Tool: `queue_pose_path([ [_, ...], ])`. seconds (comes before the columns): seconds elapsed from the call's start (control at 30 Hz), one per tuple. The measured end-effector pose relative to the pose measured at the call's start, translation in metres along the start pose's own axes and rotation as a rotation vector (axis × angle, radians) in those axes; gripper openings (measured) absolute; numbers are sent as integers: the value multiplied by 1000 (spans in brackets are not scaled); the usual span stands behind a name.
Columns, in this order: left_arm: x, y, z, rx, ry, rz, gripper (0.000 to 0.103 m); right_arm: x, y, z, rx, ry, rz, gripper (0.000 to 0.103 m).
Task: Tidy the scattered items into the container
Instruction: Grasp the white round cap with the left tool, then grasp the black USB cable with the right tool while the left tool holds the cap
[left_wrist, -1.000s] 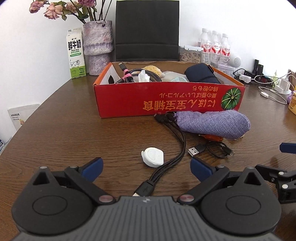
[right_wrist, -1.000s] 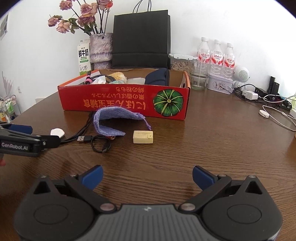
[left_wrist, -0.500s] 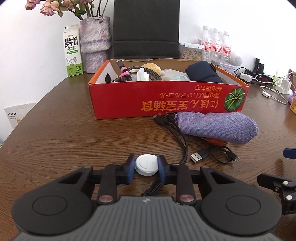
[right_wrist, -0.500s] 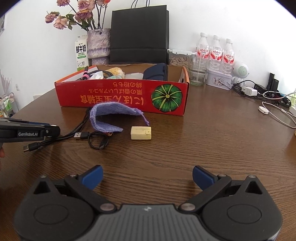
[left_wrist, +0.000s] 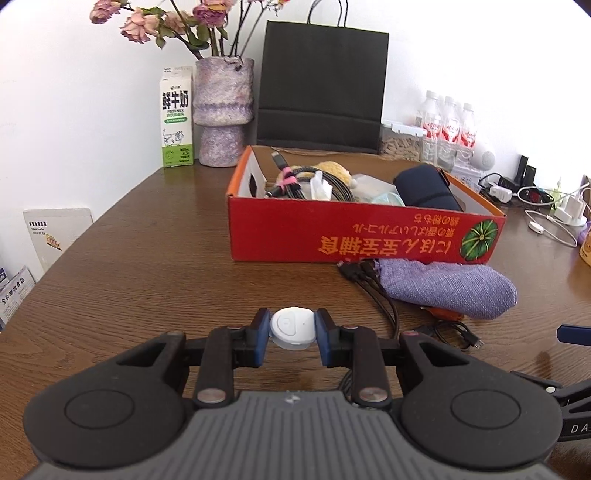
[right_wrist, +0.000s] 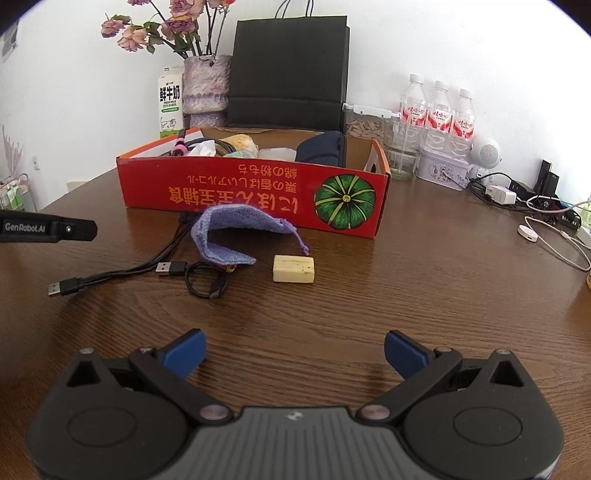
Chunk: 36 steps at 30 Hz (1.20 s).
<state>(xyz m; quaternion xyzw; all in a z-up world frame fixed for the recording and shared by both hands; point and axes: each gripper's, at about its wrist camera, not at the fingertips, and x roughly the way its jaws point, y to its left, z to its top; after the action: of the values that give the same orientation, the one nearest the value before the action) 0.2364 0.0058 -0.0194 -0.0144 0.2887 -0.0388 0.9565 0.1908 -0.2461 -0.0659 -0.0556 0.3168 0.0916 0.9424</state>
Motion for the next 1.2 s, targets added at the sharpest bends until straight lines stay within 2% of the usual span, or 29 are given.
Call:
queue_pose_path([
  [0.27, -15, 16, 1, -31, -30, 5, 27, 0, 18, 19, -32, -33, 54, 102],
  [0.37, -18, 20, -1, -39, -32, 2, 27, 6, 27, 24, -51, -25, 86, 93],
  [0.43, -19, 22, -3, -44, -33, 2, 27, 12, 32, 27, -58, -13, 107, 91],
  [0.57, -20, 26, -4, -54, -35, -1, 27, 22, 41, 32, -59, 2, 127, 79],
  [0.63, -20, 28, -4, -60, -37, -4, 27, 28, 44, 35, -58, 9, 128, 77],
  [0.77, -21, 31, -5, -70, -37, -7, 27, 40, 48, 39, -52, 18, 108, 54],
  [0.83, -21, 33, -6, -76, -36, -7, 27, 43, 47, 41, -43, 16, 133, 51],
  [0.87, -21, 34, -6, -77, -36, -7, 27, 43, 47, 42, -38, 18, 154, 37],
  [0.9, -22, 34, -7, -78, -36, -6, 27, 42, 47, 42, -44, 18, 153, 30],
  [1.2, -27, 33, -6, -81, -42, -9, 27, 30, 51, 34, -64, 7, 161, 24],
])
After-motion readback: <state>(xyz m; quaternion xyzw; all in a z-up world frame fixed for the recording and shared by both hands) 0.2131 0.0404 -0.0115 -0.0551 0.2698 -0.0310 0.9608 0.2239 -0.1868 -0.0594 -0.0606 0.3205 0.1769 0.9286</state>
